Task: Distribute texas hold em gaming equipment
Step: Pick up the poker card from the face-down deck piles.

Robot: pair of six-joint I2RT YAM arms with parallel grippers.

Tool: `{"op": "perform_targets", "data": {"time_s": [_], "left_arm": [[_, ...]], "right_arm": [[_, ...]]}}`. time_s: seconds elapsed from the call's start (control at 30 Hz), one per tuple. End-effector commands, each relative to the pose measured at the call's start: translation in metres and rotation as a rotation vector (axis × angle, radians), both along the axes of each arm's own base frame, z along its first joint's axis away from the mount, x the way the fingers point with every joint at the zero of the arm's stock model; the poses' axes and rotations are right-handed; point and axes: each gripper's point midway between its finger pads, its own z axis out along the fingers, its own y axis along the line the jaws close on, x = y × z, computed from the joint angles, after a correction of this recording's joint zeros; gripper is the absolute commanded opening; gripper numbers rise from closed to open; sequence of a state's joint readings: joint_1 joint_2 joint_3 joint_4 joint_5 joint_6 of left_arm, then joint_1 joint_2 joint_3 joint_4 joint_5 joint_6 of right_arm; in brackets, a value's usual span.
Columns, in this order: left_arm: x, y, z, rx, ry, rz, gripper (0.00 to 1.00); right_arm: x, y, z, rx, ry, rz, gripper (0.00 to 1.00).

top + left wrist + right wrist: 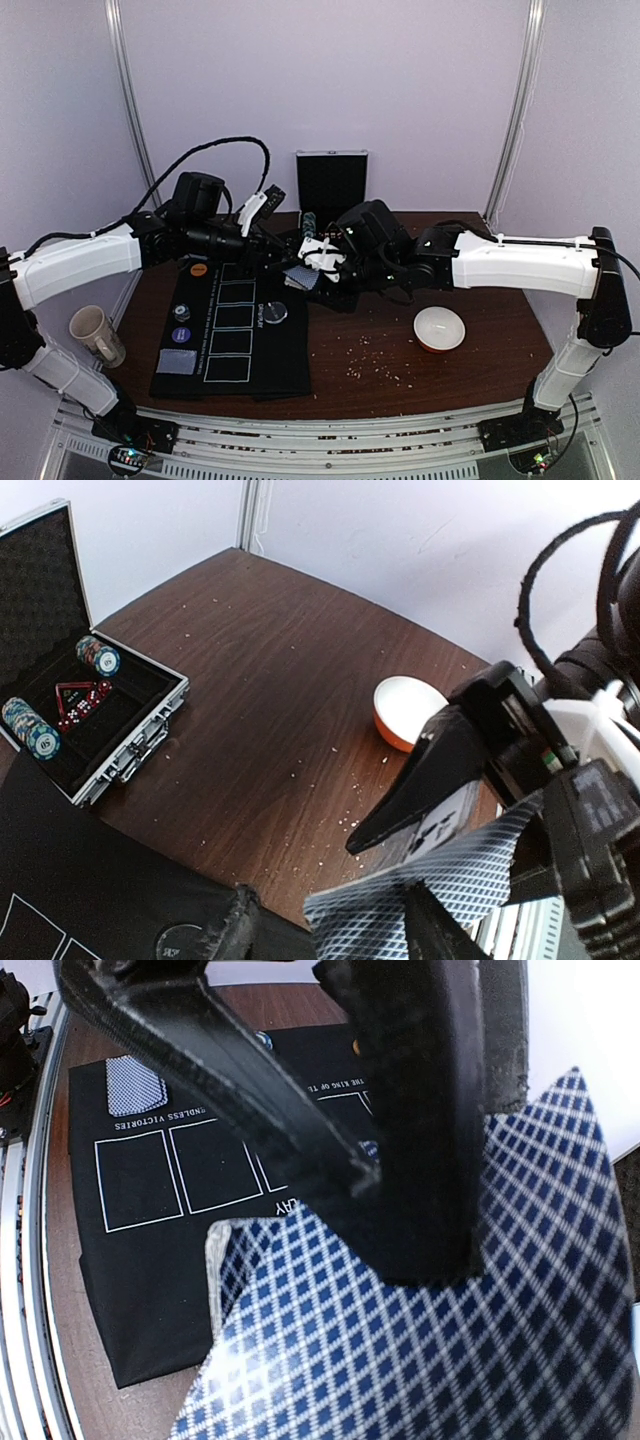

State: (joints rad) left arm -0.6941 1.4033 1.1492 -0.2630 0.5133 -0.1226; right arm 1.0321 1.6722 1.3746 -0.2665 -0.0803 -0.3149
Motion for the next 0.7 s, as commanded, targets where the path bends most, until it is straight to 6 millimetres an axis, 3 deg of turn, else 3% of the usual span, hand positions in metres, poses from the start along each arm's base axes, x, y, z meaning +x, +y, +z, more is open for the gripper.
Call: {"op": "perform_targets", "data": {"time_s": [0.0, 0.1, 0.17, 0.27, 0.4, 0.67], "left_arm": [[0.009, -0.007, 0.004, 0.007, -0.029, 0.000, 0.55], [0.009, -0.007, 0.007, 0.002, -0.036, -0.006, 0.56], [0.005, -0.009, 0.011, -0.016, -0.039, -0.029, 0.50], [-0.006, -0.012, 0.019, -0.056, -0.038, -0.085, 0.33], [-0.014, -0.009, 0.023, -0.071, -0.044, -0.100, 0.02], [-0.021, 0.000, 0.029, -0.067, -0.051, -0.088, 0.00]], "right_arm": [[-0.002, 0.003, 0.021, 0.052, -0.029, 0.015, 0.49], [-0.003, 0.002, 0.022, 0.053, -0.031, 0.017, 0.49], [-0.002, 0.002, 0.021, 0.048, -0.032, 0.015, 0.49], [-0.001, 0.001, 0.020, 0.046, -0.033, 0.013, 0.49], [-0.001, 0.001, 0.020, 0.043, -0.039, 0.010, 0.49], [0.005, -0.005, 0.018, 0.029, -0.050, -0.014, 0.49]]}}
